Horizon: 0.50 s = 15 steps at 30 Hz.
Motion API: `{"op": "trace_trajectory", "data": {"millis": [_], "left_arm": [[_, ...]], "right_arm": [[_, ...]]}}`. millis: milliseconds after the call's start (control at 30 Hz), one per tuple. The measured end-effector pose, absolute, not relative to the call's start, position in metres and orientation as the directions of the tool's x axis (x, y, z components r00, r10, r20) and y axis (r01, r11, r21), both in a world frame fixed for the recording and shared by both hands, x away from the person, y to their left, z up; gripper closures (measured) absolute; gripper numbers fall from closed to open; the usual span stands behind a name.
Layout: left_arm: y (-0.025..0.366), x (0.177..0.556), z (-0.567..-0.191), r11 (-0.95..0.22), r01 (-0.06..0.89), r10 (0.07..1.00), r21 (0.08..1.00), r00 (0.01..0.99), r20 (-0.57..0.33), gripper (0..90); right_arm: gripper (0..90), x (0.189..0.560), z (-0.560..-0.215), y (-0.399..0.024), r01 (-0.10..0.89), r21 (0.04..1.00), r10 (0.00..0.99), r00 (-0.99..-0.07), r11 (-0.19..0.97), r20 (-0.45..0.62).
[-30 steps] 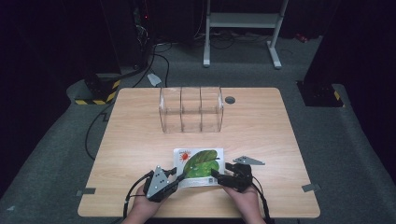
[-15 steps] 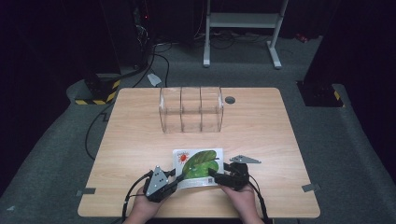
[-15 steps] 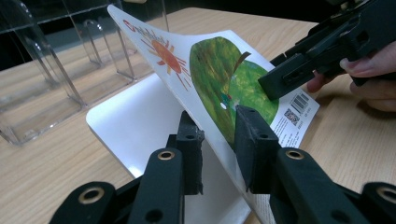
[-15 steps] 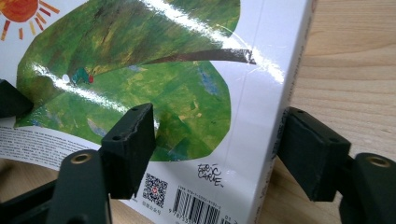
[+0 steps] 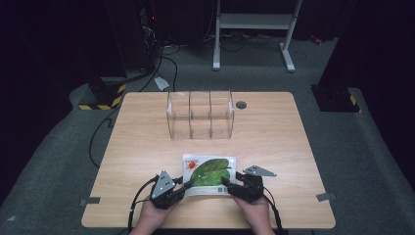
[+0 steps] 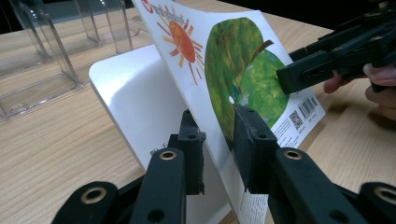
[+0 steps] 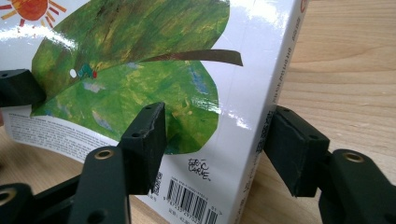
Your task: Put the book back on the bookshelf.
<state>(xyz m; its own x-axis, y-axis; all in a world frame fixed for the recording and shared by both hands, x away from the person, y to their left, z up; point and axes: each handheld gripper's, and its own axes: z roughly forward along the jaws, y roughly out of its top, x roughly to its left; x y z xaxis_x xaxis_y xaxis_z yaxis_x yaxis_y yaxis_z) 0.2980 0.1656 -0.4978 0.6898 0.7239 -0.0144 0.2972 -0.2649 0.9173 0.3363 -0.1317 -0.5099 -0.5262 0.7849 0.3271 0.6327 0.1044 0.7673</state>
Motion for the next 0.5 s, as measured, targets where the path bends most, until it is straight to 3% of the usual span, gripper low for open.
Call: {"op": "trace_trajectory", "data": {"millis": [500], "left_arm": [[0.161,0.303,-0.499,-0.287,0.294,0.734,0.912,0.679,0.011,74.0]], "right_arm": [[47.3,0.324,-0.501,-0.140,0.557,0.825,0.813,-0.521,0.092,0.261]]}}
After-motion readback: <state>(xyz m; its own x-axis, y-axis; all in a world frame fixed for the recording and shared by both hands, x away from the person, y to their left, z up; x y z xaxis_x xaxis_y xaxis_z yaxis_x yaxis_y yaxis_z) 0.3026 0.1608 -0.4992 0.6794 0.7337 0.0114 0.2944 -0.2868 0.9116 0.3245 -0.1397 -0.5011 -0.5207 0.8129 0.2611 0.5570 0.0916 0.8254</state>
